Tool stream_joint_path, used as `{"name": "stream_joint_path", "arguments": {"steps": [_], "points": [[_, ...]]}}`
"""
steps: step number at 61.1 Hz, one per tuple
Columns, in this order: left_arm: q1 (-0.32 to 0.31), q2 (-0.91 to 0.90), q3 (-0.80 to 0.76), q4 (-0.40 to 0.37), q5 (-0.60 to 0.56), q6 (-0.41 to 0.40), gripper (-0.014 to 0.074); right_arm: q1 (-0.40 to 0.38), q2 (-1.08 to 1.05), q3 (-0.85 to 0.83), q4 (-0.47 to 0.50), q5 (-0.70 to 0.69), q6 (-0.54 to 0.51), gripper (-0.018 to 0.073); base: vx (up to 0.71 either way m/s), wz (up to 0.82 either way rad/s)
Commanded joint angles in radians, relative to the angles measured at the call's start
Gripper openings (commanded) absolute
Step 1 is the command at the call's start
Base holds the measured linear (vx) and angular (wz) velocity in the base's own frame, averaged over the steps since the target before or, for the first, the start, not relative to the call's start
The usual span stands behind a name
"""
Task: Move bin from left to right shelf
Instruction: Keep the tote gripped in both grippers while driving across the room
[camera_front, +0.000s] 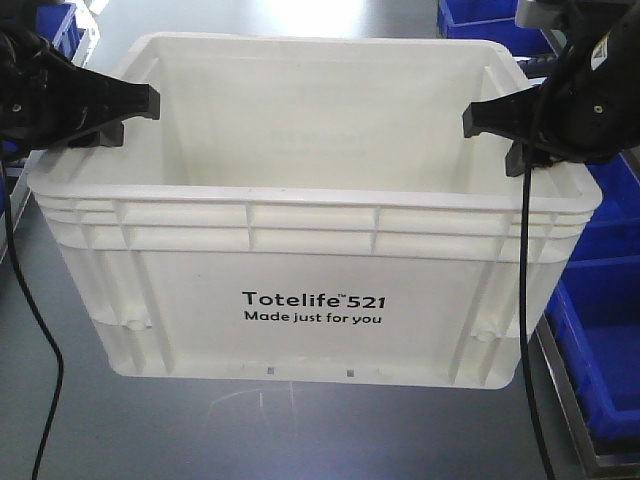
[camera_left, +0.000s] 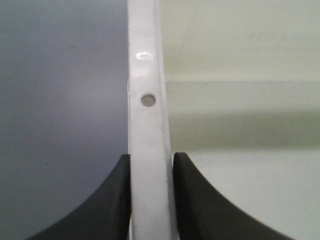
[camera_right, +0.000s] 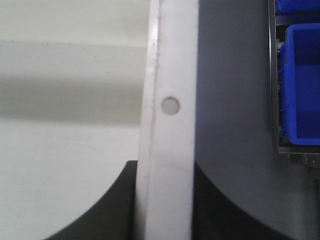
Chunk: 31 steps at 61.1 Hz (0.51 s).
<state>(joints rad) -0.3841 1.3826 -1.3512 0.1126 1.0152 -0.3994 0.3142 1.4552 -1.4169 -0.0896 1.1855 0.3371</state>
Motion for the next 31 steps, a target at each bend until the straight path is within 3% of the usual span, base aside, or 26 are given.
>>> {"name": "stream_joint_path", "arguments": {"steps": [1,31], "points": [[0.000,-0.045,-0.036,0.063,-0.067,0.014,0.0061,-0.009,-0.054,-0.040,-0.070,-0.072,0.004,0.0002,0.32,0.03],[0.000,-0.045,-0.036,0.063,-0.068,0.014,0.0061,-0.009,-0.054,-0.040,-0.070,-0.072,0.004,0.0002,0.30,0.03]]}}
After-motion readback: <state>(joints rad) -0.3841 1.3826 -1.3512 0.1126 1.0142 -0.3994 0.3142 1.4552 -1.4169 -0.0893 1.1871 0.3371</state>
